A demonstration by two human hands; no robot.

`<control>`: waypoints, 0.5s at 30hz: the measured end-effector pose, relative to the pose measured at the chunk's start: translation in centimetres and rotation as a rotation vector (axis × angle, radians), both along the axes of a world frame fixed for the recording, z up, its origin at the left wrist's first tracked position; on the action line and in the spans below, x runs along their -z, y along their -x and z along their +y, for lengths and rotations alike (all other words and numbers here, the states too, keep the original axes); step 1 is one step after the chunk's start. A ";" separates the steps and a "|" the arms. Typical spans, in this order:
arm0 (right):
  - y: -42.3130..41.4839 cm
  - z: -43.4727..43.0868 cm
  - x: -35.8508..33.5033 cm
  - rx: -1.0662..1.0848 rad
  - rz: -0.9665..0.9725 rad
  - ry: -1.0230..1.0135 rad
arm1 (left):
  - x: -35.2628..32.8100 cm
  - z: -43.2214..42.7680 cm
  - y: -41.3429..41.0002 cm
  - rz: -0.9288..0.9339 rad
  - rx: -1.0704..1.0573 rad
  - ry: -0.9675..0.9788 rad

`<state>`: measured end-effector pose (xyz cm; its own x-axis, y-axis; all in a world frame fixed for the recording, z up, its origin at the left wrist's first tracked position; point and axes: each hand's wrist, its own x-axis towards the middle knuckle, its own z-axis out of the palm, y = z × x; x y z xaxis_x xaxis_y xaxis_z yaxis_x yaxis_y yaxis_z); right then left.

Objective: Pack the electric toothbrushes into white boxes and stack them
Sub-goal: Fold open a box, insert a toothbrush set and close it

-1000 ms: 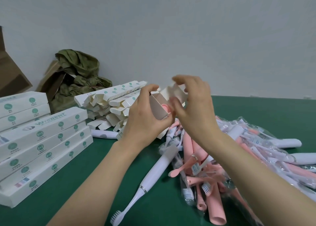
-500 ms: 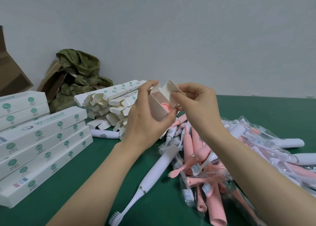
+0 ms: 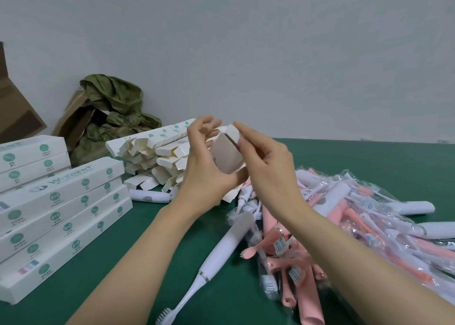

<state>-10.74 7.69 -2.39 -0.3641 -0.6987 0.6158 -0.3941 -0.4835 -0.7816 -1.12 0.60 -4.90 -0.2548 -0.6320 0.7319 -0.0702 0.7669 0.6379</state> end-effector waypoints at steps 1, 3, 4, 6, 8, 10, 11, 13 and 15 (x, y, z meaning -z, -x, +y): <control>0.3 -0.1 0.1 0.025 -0.025 0.003 | 0.4 -0.4 0.0 -0.062 -0.047 0.019; 0.7 -0.3 0.3 0.058 -0.045 -0.011 | 1.0 -1.0 0.2 -0.110 -0.149 0.034; 0.8 -0.4 0.4 0.064 -0.045 -0.020 | 1.1 -1.1 0.3 -0.097 -0.169 0.028; 1.0 -0.5 0.5 0.072 -0.034 -0.023 | 1.3 -1.3 0.4 -0.073 -0.187 0.036; 1.0 -0.6 0.6 0.079 0.015 -0.010 | 1.1 -1.3 0.4 -0.042 -0.199 0.050; 0.6 -0.4 0.7 0.093 0.104 0.004 | 1.0 -1.1 0.4 -0.009 -0.210 0.054; 0.4 -0.3 0.7 0.104 0.152 0.015 | 1.0 -1.1 0.4 -0.001 -0.217 0.060; 0.2 -0.3 0.8 0.110 0.223 0.038 | 1.0 -1.1 0.5 0.003 -0.224 0.076; 0.2 -0.3 1.0 0.114 0.277 0.036 | 0.9 -0.9 0.5 0.015 -0.216 0.077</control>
<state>-10.91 7.36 -3.37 -0.2537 -0.6386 0.7266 -0.6435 -0.4493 -0.6196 -1.64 -0.31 -5.85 -0.1081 -0.6131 0.7826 -0.2290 0.7814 0.5805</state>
